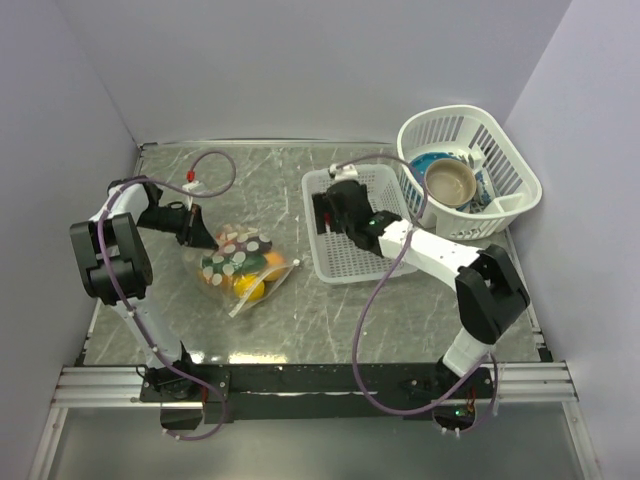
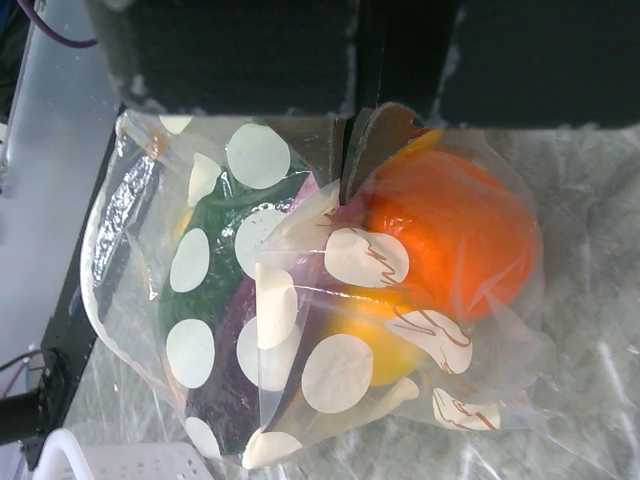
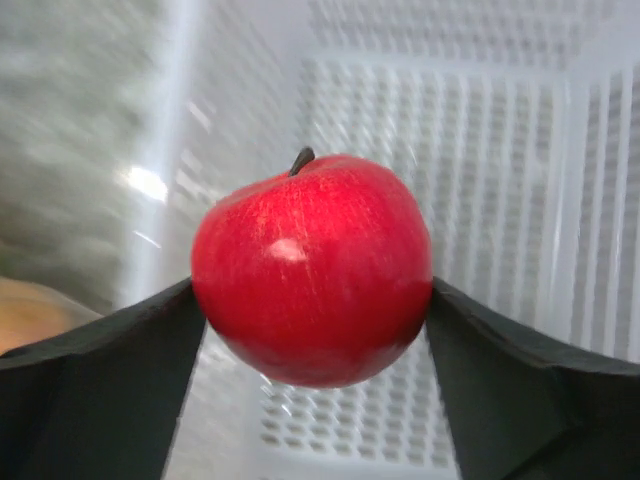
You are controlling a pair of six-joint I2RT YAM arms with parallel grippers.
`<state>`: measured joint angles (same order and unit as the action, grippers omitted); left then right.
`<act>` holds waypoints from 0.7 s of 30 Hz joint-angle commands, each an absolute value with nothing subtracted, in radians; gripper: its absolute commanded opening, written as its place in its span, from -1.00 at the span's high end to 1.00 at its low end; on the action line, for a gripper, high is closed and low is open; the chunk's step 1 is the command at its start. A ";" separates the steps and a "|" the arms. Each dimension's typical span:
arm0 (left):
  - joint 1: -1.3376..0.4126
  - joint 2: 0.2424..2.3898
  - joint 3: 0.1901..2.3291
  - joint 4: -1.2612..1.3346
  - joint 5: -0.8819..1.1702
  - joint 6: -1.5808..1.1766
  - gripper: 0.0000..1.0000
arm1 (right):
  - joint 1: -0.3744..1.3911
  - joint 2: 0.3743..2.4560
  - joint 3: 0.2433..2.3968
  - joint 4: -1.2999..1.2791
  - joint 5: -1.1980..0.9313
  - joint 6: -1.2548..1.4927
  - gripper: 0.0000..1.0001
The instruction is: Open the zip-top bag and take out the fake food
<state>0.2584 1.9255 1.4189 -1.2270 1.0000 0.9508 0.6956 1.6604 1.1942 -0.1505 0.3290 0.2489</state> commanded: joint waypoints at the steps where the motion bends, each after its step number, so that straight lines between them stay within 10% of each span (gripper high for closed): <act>1: 0.255 1.936 1.443 -1.340 1.020 1.028 0.99 | 0.692 1.606 1.082 -0.193 0.437 0.346 -1.00; 12: 0.255 1.870 1.440 -1.243 1.034 0.936 0.61 | 0.822 1.378 0.885 -0.244 0.538 0.411 -1.00; 18: 0.249 1.891 1.445 -1.226 1.020 0.900 0.99 | 1.081 1.376 1.028 -0.266 0.555 0.269 -1.00; 21: 0.249 1.905 1.445 -1.218 1.017 0.900 0.99 | 1.127 1.405 1.051 -0.186 0.474 0.186 -0.51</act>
<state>0.2539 1.9141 1.4345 -1.2289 1.0042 0.9150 1.0740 1.3846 0.9981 -0.2657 0.5186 0.2951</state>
